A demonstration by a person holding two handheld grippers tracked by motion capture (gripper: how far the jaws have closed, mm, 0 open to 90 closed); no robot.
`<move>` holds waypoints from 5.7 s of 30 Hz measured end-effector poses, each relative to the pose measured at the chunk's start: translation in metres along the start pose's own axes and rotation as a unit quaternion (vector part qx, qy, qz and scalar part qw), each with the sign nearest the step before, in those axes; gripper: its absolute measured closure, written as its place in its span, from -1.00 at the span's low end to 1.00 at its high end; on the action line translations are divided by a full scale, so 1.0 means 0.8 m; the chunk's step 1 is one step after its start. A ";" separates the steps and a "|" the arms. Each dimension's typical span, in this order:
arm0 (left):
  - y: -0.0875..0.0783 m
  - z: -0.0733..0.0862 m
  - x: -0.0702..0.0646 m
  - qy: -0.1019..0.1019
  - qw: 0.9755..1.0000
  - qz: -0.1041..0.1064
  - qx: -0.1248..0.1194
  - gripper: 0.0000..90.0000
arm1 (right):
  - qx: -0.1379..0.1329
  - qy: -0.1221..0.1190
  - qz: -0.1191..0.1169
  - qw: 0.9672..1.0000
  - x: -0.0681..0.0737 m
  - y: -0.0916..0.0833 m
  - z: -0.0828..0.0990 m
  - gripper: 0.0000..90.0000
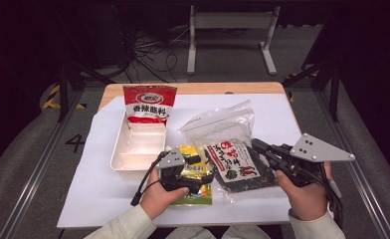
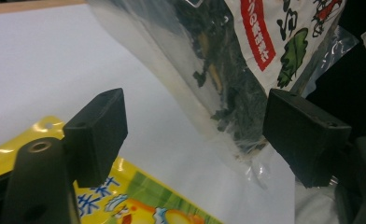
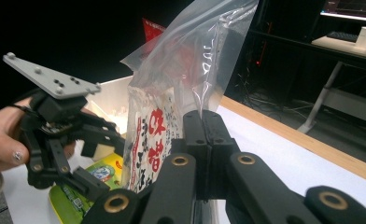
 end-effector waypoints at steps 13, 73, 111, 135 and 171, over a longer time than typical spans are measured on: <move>0.028 -0.017 -0.016 0.001 0.998 0.033 -0.051 -0.18 | -0.012 0.007 -0.005 1.000 -0.003 0.000 0.001 1.00; -0.130 -0.098 0.015 0.164 0.984 -0.003 0.068 0.64 | 0.050 0.042 -0.002 0.998 -0.053 -0.001 0.039 0.48; -0.207 -0.114 0.076 0.153 0.977 -0.139 0.054 0.64 | 0.094 0.081 0.021 0.992 -0.094 0.013 0.082 0.44; -0.240 -0.089 0.127 0.159 0.972 -0.167 0.048 0.64 | 0.099 0.084 0.023 0.991 -0.097 0.015 0.087 0.39; -0.243 -0.042 0.181 0.131 0.969 -0.195 0.079 0.64 | 0.114 0.073 0.027 0.990 -0.099 0.020 0.095 0.30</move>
Point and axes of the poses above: each handheld gripper's, and its own axes: y roughly forward along the jaws, z roughly out of its underside, x roughly to its left, the point moved 8 cm from there along y, roughly forward along the jaws, and after that the axes turned 9 degrees about y, right-handed, at the moved point
